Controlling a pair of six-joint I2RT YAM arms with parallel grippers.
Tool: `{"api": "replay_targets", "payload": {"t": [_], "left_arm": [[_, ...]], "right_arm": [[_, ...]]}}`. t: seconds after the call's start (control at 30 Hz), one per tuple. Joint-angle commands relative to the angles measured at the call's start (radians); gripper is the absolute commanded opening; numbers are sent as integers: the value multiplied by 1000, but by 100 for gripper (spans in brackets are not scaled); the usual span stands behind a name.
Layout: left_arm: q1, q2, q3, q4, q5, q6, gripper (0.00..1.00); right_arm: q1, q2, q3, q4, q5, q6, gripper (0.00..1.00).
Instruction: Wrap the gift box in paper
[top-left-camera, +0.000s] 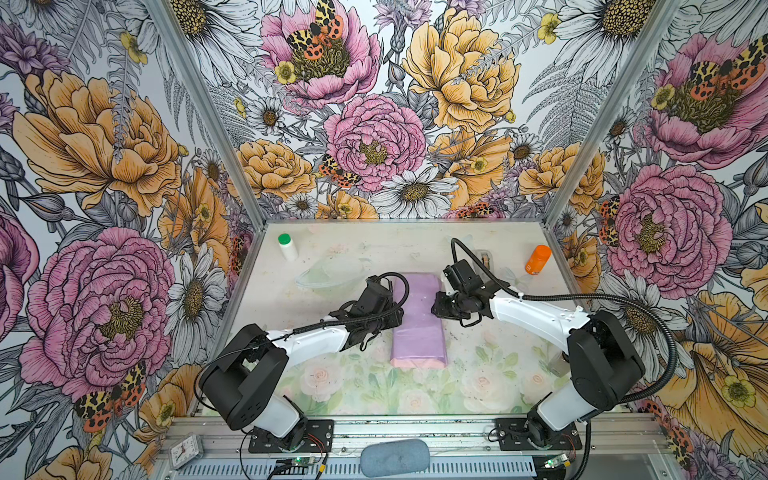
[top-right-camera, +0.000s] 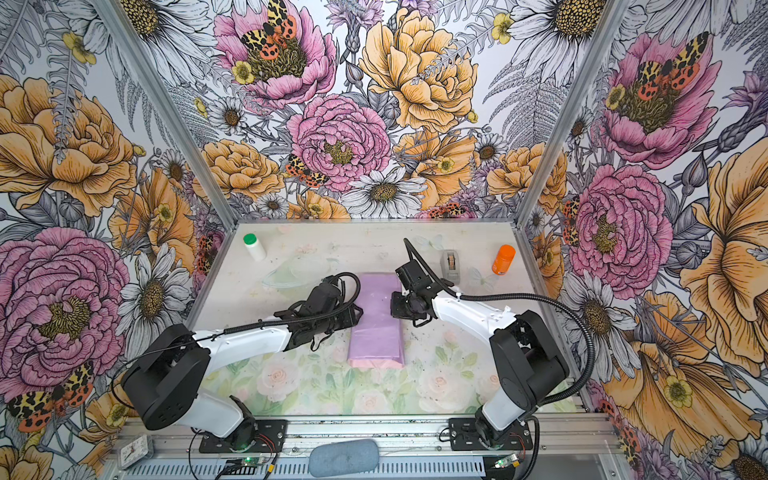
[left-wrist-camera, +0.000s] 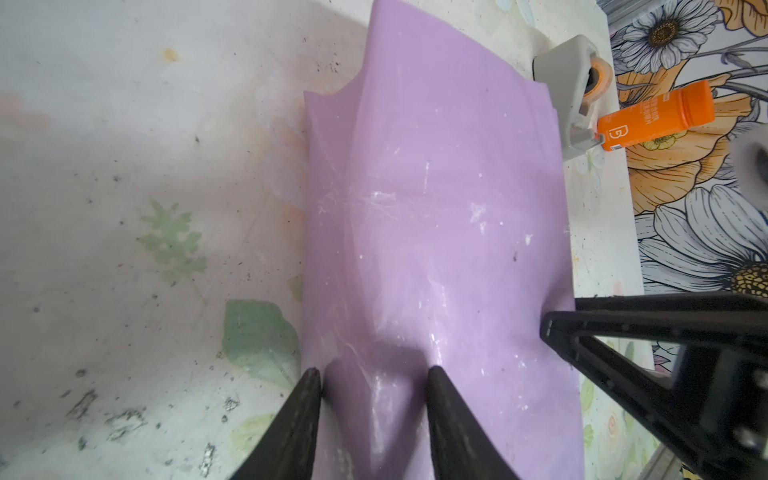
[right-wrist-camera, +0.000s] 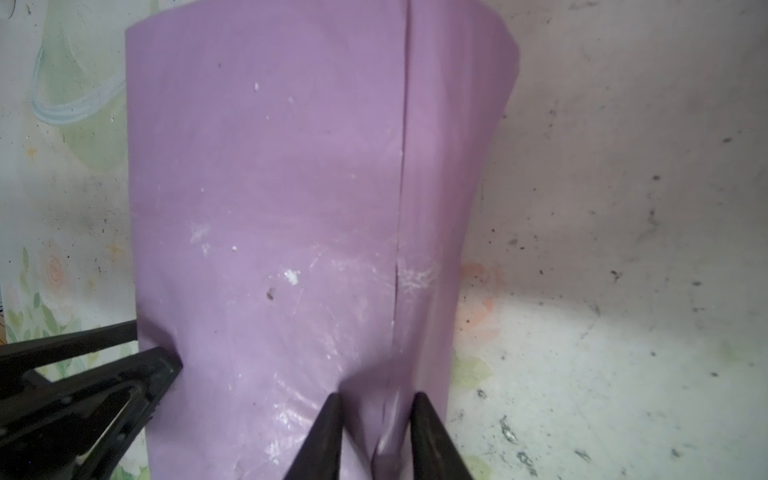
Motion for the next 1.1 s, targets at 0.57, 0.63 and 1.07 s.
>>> {"api": "replay_targets", "payload": {"t": [0.57, 0.63, 1.07], "left_arm": [[63, -311, -54, 2, -17, 180, 24], [64, -261, -18, 8, 29, 201, 21], [16, 81, 161, 111, 198, 222, 15]], "right_arm": [[36, 82, 86, 55, -26, -4, 25], [36, 85, 86, 56, -26, -3, 25], [34, 67, 59, 58, -20, 0, 25]]}}
